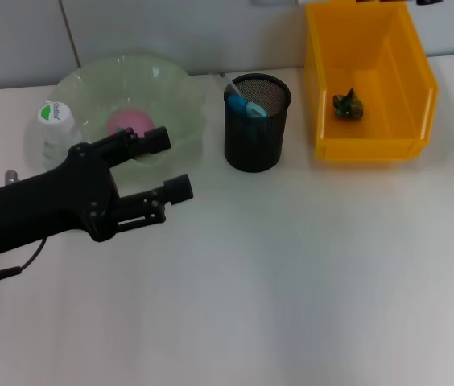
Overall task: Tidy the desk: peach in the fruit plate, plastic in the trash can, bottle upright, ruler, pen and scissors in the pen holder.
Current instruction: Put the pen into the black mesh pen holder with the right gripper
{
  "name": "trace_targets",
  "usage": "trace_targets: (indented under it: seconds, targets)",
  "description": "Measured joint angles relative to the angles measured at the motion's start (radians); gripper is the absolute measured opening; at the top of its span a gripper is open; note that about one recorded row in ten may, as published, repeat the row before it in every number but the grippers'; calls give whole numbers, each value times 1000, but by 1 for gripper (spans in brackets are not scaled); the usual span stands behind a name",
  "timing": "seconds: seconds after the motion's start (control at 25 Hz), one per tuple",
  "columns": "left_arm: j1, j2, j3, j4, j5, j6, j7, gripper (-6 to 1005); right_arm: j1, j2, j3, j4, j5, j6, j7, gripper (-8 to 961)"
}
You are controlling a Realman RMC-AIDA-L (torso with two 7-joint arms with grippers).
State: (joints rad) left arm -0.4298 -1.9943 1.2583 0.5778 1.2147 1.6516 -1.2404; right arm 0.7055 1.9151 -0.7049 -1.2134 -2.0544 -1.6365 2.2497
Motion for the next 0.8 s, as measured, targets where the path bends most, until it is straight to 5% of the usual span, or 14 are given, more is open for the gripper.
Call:
trace_targets:
  seconds: [0.28,0.8]
  targets:
    - [2,-14,-17,-1,27,-24,5,811,154,-25,-8,4,-257,-69,127,138]
    - [1,-37,-22,2,110,-48,7,811,355,-28,-37,133,-556,-97,172,137]
